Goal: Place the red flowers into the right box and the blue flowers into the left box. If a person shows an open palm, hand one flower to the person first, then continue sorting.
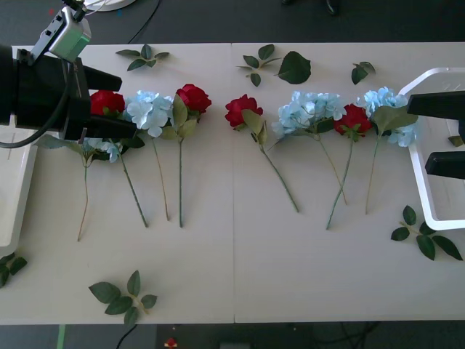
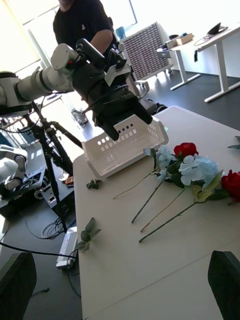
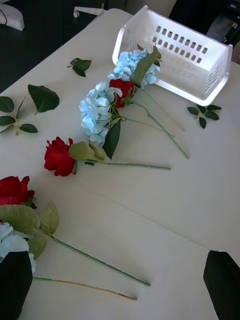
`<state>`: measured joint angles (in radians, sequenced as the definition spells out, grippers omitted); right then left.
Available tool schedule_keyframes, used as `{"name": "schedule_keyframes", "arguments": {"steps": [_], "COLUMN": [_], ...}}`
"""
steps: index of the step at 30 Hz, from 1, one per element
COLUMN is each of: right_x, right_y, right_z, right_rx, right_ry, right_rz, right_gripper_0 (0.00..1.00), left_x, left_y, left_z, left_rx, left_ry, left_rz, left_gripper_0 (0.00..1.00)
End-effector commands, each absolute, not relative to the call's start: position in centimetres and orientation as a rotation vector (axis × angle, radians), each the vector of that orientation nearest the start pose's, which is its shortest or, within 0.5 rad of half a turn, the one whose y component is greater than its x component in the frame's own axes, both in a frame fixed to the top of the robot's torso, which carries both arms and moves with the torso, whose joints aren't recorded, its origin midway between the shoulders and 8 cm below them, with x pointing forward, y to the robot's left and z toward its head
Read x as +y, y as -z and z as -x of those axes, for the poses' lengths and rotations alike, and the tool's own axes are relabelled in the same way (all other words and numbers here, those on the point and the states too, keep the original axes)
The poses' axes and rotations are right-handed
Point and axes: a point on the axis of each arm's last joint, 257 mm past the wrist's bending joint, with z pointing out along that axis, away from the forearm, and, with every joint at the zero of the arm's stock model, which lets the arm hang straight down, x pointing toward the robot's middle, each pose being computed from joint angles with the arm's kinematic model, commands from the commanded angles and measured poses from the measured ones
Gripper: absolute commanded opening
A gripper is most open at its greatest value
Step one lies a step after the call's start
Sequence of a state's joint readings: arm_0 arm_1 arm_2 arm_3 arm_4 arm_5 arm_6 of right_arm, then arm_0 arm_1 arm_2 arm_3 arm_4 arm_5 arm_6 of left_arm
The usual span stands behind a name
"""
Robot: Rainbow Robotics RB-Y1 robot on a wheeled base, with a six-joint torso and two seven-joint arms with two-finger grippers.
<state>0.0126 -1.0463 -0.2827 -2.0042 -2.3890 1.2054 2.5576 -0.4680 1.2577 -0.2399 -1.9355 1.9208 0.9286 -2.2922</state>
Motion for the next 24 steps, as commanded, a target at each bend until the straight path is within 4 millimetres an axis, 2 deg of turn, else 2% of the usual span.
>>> {"name": "schedule_keyframes", "arguments": {"steps": [1, 4, 10, 13, 17, 18, 21, 23, 24], "right_x": [-19.1, -19.4, -20.5, -20.9, -21.5, -21.8, -22.3, -22.6, -22.8], "right_y": [-2.3, -1.9, 0.5, 1.8, 4.1, 5.1, 6.6, 7.6, 8.2], "right_z": [-31.9, -32.5, -34.7, -35.8, -37.6, -38.2, -39.2, -39.8, -40.1], "right_rx": [1.452, 1.487, 1.677, 1.785, 1.925, 1.973, 2.046, 2.090, 2.123], "right_ry": [-0.970, -0.953, -0.898, -0.871, -0.828, -0.810, -0.784, -0.769, -0.752], "right_rz": [1.107, 1.084, 0.985, 0.906, 0.782, 0.727, 0.634, 0.573, 0.532], "right_gripper_0": [1.00, 1.00, 1.00, 1.00, 1.00, 1.00, 1.00, 1.00, 1.00], "left_x": [17.0, 16.5, 17.4, 18.7, 21.9, 23.1, 24.5, 25.2, 25.9], "left_y": [9.3, 8.5, 6.0, 4.9, 4.2, 4.3, 4.9, 5.6, 6.6], "left_z": [-42.1, -42.1, -43.0, -43.5, -43.9, -43.9, -43.4, -43.2, -43.0], "left_rx": [1.850, 1.826, 1.799, 1.821, 1.937, 2.002, 2.119, 2.195, 2.256], "left_ry": [0.602, 0.644, 0.609, 0.568, 0.522, 0.510, 0.535, 0.554, 0.568], "left_rz": [-1.222, -1.182, -1.159, -1.146, -1.072, -1.024, -0.911, -0.822, -0.746], "left_gripper_0": [1.00, 1.00, 1.00, 1.00, 1.00, 1.00, 1.00, 1.00, 1.00]}}
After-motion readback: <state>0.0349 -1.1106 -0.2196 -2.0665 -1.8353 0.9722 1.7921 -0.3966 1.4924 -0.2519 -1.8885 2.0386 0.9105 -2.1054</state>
